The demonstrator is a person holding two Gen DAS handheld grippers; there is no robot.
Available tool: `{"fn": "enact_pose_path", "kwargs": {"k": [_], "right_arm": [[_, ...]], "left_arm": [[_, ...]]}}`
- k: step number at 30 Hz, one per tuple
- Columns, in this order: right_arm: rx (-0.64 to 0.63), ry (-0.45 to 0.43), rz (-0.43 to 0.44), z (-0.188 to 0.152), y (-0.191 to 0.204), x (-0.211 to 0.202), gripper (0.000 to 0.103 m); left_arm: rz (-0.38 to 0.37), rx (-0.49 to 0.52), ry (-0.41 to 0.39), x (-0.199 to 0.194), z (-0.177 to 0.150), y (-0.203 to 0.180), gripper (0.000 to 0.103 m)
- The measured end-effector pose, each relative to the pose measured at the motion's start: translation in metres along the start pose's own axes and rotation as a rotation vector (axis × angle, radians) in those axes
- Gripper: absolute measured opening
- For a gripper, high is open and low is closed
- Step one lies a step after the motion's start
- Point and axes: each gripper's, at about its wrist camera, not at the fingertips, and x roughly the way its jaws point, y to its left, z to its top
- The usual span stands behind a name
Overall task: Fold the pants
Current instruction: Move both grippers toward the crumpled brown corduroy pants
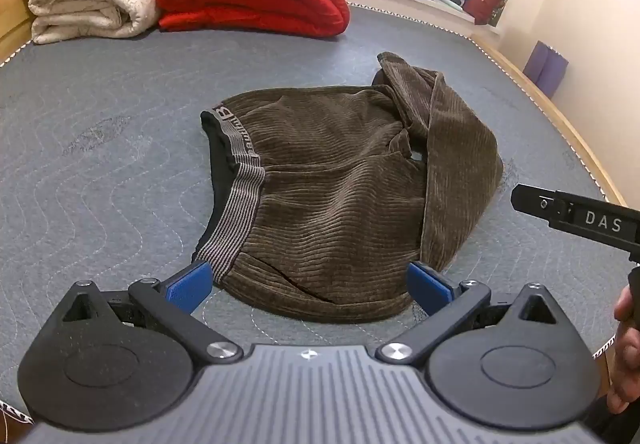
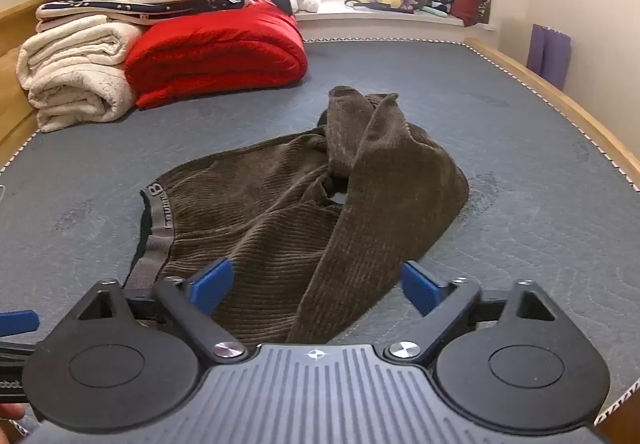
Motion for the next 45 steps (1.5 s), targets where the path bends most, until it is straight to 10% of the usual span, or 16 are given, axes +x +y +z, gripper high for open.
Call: {"fn": "enact_pose_path", "kwargs": {"k": [10,15,23,27,33,38,45], "right_arm": [[-0.033,-0.003,0.01,0.005,0.003,-0.003,0.064],[-0.025,-0.043,0.036,0.0,0.008,-0.001,0.03],[0.026,-0.139,0.056,0.006,0.002,-0.016,0.029],[0.018,-0.231,0.032,0.007,0.005,-0.022,0.037],[0.033,-0.227,0.001,0.017,-0.001,-0.01,0.044],[0.037,-0.19,-0.019,0.033,-0.01,0.012,0.044],[0.1,-0.053,-0.015,0.043,-0.007,0.056,0.035]], "left_arm": [[0.002,0.006,0.006,0.003,0.001,0.0,0.103],[0.018,0.013,0.012,0.004,0.0,-0.002,0.103],[0.04,0.193,-0.104,-0.02,0.031,-0.024,0.103],[-0.018,0.289,-0.199,-0.017,0.051,-0.03,0.089],[0.015,0.219,-0.087,0.027,0.047,-0.015,0.026],[-0.062,0.247,-0.173,0.024,0.054,-0.023,0.011],[-0.085,0.222,-0.08,0.057,0.067,-0.023,0.011]]}}
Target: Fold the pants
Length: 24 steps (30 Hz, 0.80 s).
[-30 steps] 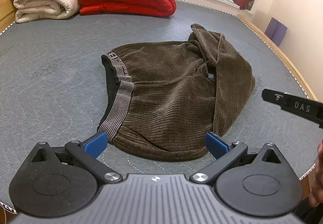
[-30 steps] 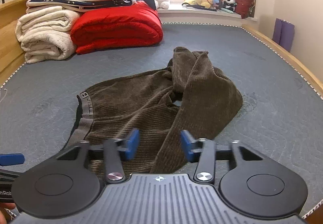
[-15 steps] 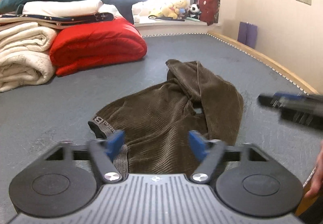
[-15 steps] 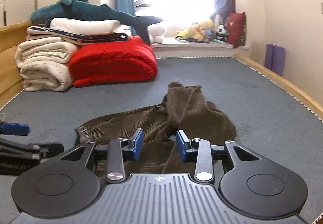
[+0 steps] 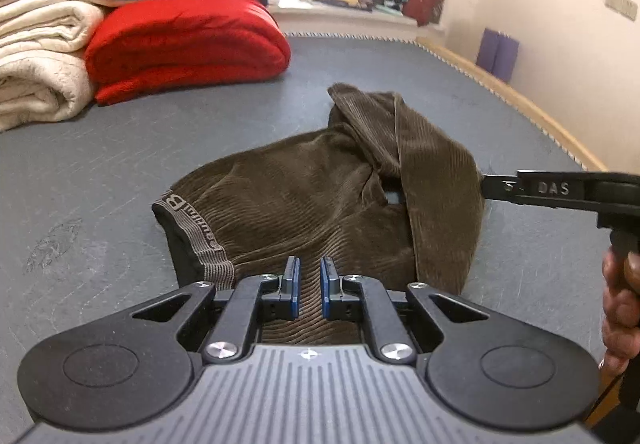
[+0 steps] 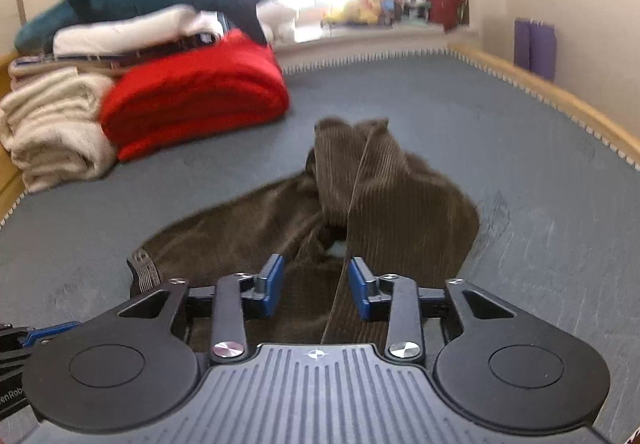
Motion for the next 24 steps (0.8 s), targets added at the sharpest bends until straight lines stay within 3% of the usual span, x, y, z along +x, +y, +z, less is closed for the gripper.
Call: {"fn": "enact_pose_path", "kwargs": {"k": [3,5,6,8,10,12,15,17,19,24], "right_arm": [[0.006,0.082,0.07,-0.002,0.011,0.018,0.036],[0.013,0.13,0.096,-0.005,0.019,0.029,0.036],[0.003,0.137,0.088,-0.008,0.023,0.032,0.036],[-0.017,0.134,0.1,-0.012,0.028,0.034,0.036],[-0.038,0.132,0.077,-0.014,0.031,0.039,0.036],[-0.028,0.138,0.076,-0.017,0.024,0.045,0.037],[-0.018,0.235,0.061,-0.024,0.014,0.07,0.044],[0.012,0.256,0.085,-0.026,0.008,0.084,0.046],[-0.004,0.312,0.061,-0.028,0.006,0.103,0.048],[-0.065,0.395,0.03,-0.038,0.01,0.144,0.058]], "left_arm": [[-0.019,-0.014,0.032,0.011,0.003,0.01,0.013],[-0.084,-0.003,0.049,0.016,0.009,0.016,0.021],[-0.114,0.001,0.046,0.019,0.012,0.021,0.031],[-0.117,-0.031,0.022,0.026,0.022,0.039,0.032],[-0.086,-0.102,0.0,0.036,0.032,0.068,0.032],[-0.047,-0.21,0.028,0.053,0.035,0.103,0.032],[-0.063,-0.477,0.156,0.087,0.019,0.16,0.033],[-0.072,-0.591,0.221,0.107,0.007,0.184,0.038],[-0.073,-0.623,0.253,0.124,-0.002,0.194,0.055],[-0.08,-0.633,0.321,0.167,-0.012,0.2,0.073]]}}
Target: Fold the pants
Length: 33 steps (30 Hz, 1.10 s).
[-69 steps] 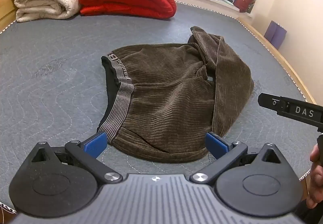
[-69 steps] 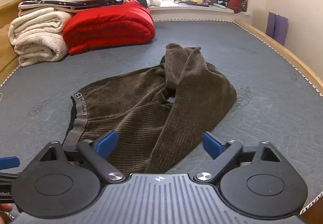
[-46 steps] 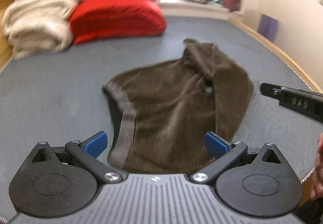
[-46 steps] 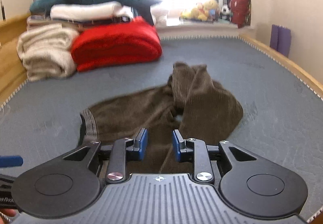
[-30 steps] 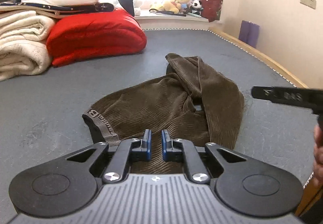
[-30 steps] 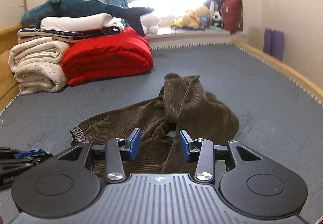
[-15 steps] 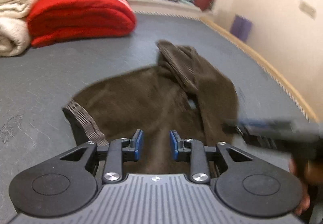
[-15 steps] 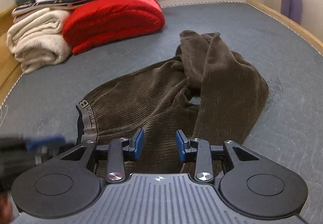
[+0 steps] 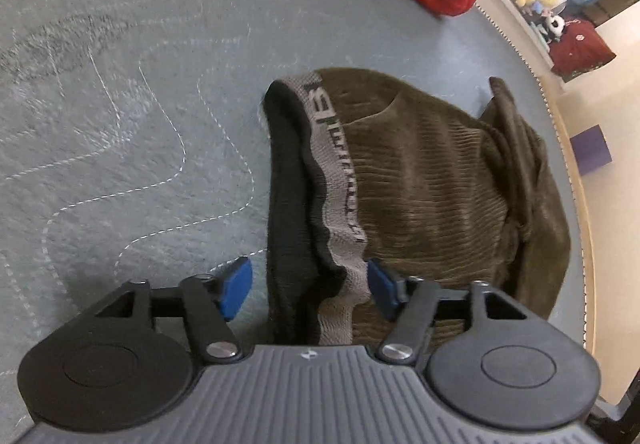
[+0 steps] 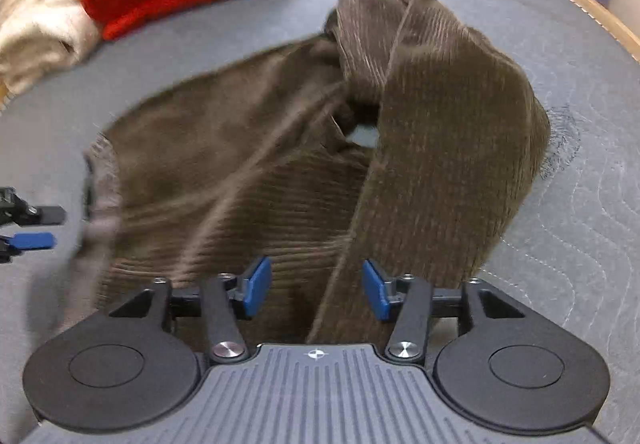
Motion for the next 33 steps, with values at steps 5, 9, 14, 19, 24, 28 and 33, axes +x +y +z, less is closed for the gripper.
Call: {"fn": "enact_pose_path", "kwargs": {"k": [5,9,14,19,24,28,33], "right_arm": [[-0.107,0.092,-0.055,-0.006,0.005,0.028,0.058],[-0.147,0.089,-0.143,-0.008,0.002,0.031,0.052],[-0.138,0.111,-0.171,-0.019,-0.013,0.022,0.018],[-0.116,0.058,-0.146,-0.024,-0.011,-0.024,0.007],[-0.11,-0.038,-0.102,-0.05,0.004,-0.081,0.007],[-0.157,-0.042,-0.016,-0.086,0.03,-0.106,0.007],[-0.209,0.047,0.13,-0.141,0.069,-0.118,0.007]], "left_arm": [[-0.014,0.02,0.02,0.029,-0.009,0.003,0.085],[0.03,0.245,-0.013,0.04,-0.028,-0.032,0.091],[0.152,0.412,-0.049,0.037,-0.043,-0.044,0.061],[0.004,0.391,-0.079,-0.001,-0.037,-0.028,0.017],[-0.071,0.346,-0.137,-0.054,-0.033,-0.001,0.014],[-0.04,0.303,-0.109,-0.086,-0.031,0.046,0.014],[0.05,0.313,-0.01,-0.107,-0.038,0.103,0.015]]}}
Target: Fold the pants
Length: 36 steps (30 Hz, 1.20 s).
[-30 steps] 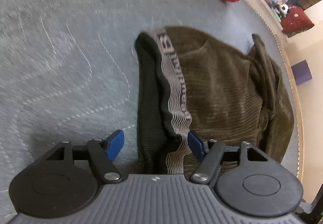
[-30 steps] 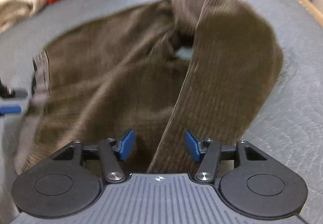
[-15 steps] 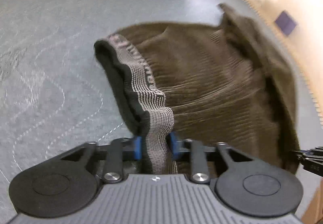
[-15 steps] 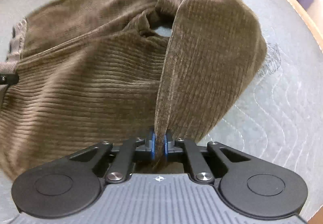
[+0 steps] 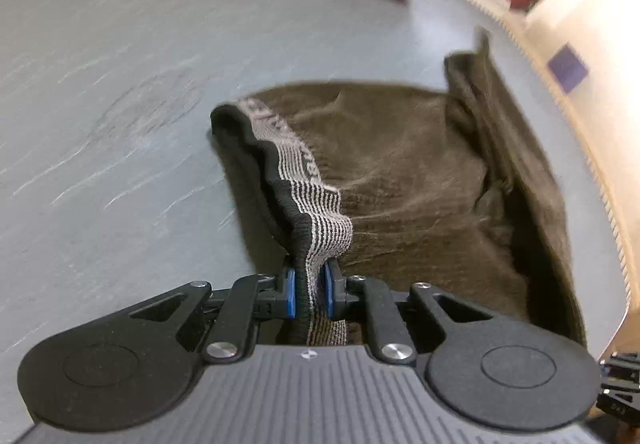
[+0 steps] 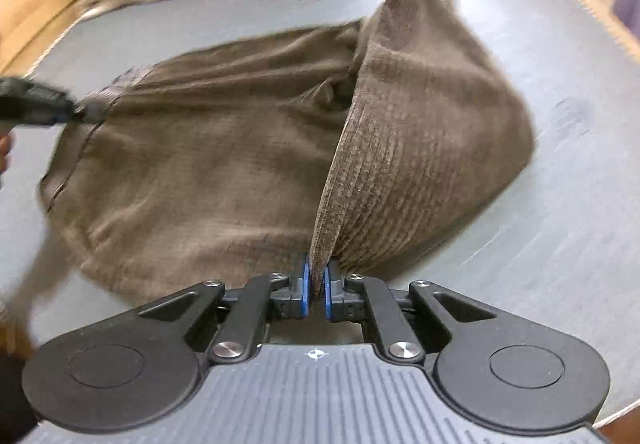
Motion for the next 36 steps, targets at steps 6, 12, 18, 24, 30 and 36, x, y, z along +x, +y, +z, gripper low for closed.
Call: {"fn": "enact_pose_path", "kwargs": {"k": [6,12,18,24,30,36], "right_arm": [[-0.052,-0.016,-0.049,-0.006,0.009,-0.006,0.017],[-0.01,-0.233,-0.056,0.044,-0.019,-0.045,0.042],[-0.01,-0.287,-0.073,0.085,-0.042,-0.022,0.043],[0.007,-0.203,-0.095,0.121,-0.052,0.047,0.05],[-0.085,-0.111,-0.181,0.143,-0.034,0.118,0.053],[-0.14,-0.063,-0.28,0.141,-0.046,0.114,0.006]], "left_arm": [[0.171,0.055,-0.058,-0.049,-0.028,-0.001,0.032],[0.112,-0.046,-0.278,-0.127,-0.044,-0.065,0.059],[0.142,-0.06,-0.286,-0.113,-0.071,-0.119,0.064],[0.214,0.07,-0.225,-0.083,-0.085,-0.133,0.064],[0.272,0.03,-0.196,-0.068,-0.081,-0.107,0.064],[0.298,0.058,-0.207,-0.07,-0.07,-0.103,0.064]]}}
